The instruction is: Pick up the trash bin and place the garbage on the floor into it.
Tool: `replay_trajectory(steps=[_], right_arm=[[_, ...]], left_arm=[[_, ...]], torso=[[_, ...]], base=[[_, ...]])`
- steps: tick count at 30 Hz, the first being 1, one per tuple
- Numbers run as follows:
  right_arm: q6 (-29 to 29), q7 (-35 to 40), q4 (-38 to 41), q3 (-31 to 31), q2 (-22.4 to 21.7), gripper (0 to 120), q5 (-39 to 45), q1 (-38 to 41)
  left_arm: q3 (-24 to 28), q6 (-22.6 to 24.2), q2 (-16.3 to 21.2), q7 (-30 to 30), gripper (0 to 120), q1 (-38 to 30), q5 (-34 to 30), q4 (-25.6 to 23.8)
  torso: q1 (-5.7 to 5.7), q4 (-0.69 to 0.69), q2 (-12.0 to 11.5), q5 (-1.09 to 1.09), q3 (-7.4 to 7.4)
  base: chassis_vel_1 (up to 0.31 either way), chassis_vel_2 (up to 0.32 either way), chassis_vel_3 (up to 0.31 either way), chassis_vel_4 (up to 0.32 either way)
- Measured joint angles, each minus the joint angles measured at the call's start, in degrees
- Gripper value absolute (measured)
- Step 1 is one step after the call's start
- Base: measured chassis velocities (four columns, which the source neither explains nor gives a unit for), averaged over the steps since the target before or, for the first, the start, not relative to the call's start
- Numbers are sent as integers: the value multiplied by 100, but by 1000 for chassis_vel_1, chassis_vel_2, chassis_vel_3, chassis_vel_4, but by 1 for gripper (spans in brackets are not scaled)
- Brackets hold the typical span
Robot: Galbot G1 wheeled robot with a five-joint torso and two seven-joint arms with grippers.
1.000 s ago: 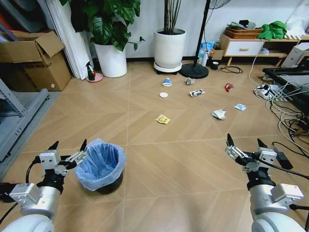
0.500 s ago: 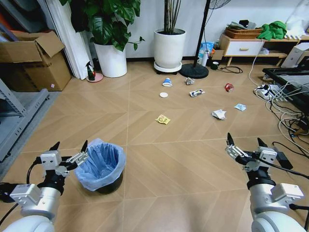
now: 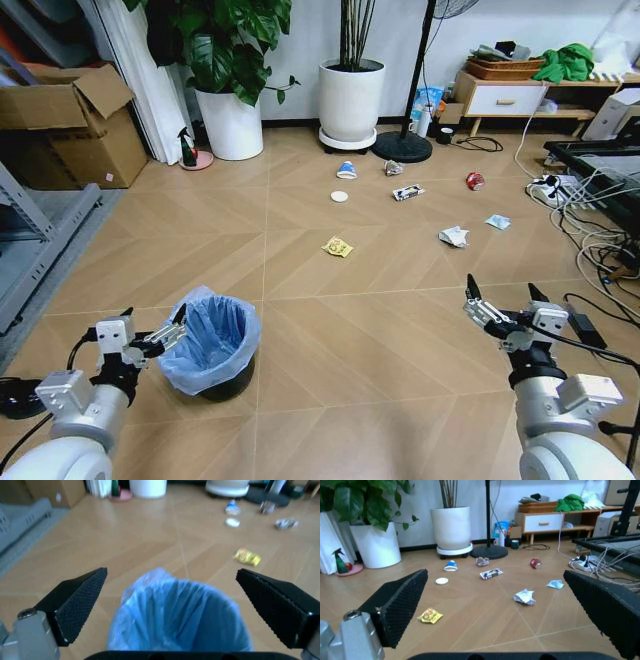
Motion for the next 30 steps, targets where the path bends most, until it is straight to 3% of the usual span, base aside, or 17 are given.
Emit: replay_trajectory(steps=[1, 5, 10, 18, 30], right_arm=[[0, 0, 0, 0, 0, 100, 0, 0], [-4, -1, -67, -4, -67, 100, -2, -1], [1, -1, -139, -13, -59, 100, -16, 6], [27, 0, -249, -28, 0, 100, -55, 7], [78, 2, -366, -53, 12, 100, -126, 7]], left_arm=[[0, 0, 0, 0, 100, 0, 0, 0], [57, 733, 486, -92, 100, -360, -380, 457], [183, 1119, 930, -336, 100, -811, -909, 974], [457, 1609, 1297, -472, 100, -1387, -1519, 1570], [1368, 1648, 1454, -803, 100, -2361, -1728, 2409]], torso=[[0, 0, 0, 0, 0], [0, 0, 0, 0, 0], [0, 0, 0, 0, 1], [0, 0, 0, 0, 0], [0, -1, 0, 1, 0]], base=[[0, 0, 0, 0], [0, 0, 0, 0], [0, 0, 0, 0], [0, 0, 0, 0], [0, 0, 0, 0]])
